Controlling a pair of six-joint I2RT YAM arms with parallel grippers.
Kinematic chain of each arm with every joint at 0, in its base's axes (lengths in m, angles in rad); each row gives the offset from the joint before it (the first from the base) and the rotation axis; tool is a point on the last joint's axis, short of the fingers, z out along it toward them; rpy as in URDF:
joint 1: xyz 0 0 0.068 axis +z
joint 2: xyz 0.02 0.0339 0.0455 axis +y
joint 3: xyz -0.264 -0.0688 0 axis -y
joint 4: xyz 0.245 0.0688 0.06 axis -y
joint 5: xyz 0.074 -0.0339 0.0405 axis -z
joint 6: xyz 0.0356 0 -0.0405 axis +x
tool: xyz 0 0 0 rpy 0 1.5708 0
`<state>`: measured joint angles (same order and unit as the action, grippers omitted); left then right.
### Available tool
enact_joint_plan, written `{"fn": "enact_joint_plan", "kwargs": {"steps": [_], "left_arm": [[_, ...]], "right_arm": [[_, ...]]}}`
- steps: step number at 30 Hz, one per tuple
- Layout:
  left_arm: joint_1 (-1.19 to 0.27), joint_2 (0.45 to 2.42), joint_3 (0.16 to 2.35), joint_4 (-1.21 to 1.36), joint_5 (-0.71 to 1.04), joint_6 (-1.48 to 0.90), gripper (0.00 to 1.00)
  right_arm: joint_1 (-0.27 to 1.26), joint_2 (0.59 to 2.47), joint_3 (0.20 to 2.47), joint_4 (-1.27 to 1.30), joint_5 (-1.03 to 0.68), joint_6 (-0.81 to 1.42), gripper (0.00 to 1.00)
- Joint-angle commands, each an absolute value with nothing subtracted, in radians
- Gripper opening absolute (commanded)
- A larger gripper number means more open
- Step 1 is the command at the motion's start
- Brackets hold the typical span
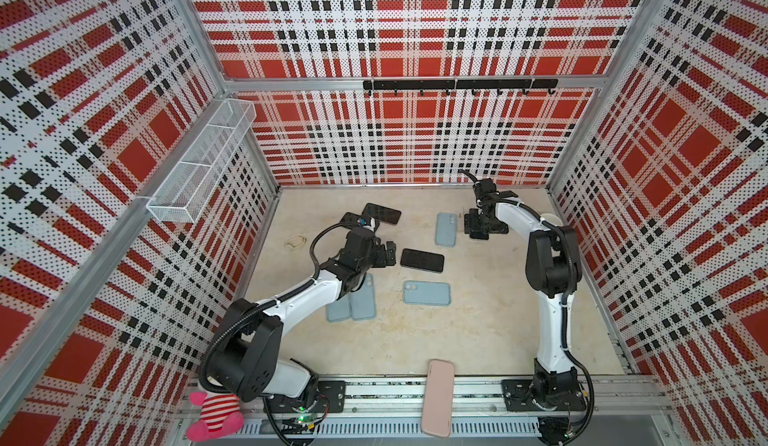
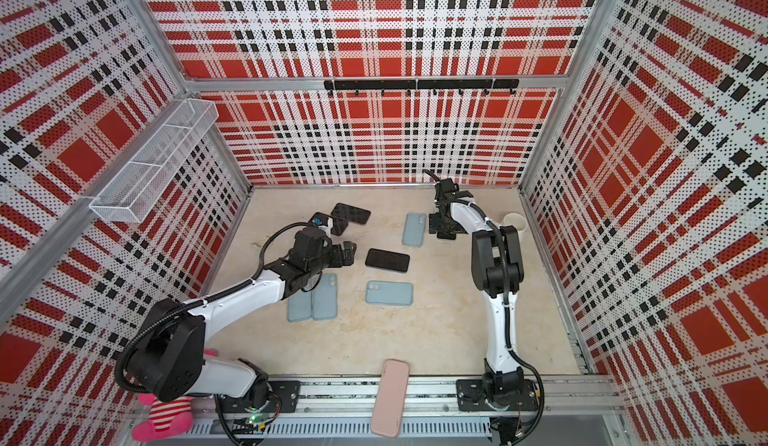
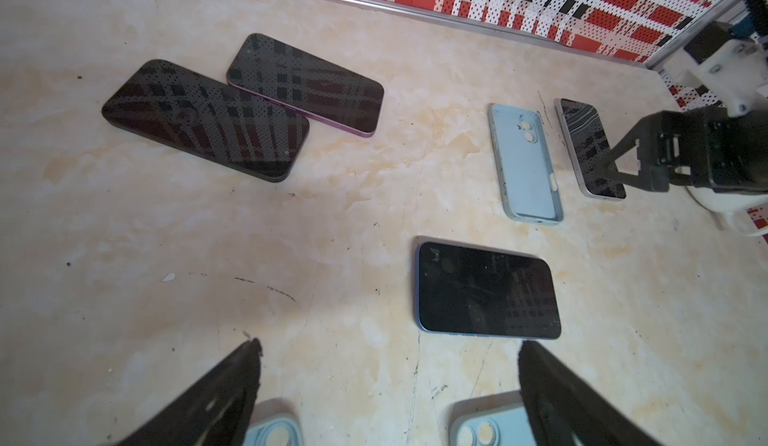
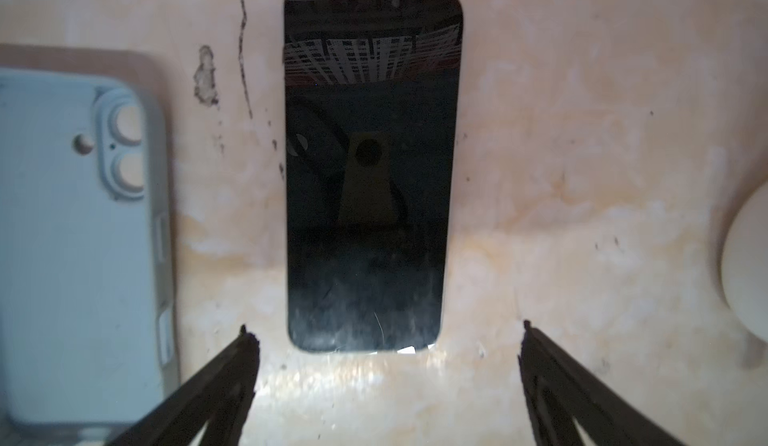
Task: Put the phone into the phone case
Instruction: 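Grasp the black phone by its end with the right gripper and lift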
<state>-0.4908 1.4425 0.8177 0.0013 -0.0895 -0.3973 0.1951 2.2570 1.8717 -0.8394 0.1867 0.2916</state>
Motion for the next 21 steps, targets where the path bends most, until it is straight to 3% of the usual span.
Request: {"fn": "enact_joint_plan", "kwargs": {"steps": [1, 11, 21], "left_arm": [[-0.493, 1.463, 0.806, 0.026, -0.079, -0.408, 0.98], [-0.503, 1.512, 0.835, 0.031, -0.075, -0.410, 0.98], [-0.525, 1.527, 0.873, 0.002, -0.095, -0.394, 0.98]], "right_arm": [[0.180, 2.315, 1.947, -0.888, 0.150, 0.239, 1.00], [0.176, 2.387, 1.962, -0.849, 0.112, 0.234, 0.99], [0.182, 2.350, 1.888, -0.840, 0.127, 0.278, 0.80]]}}
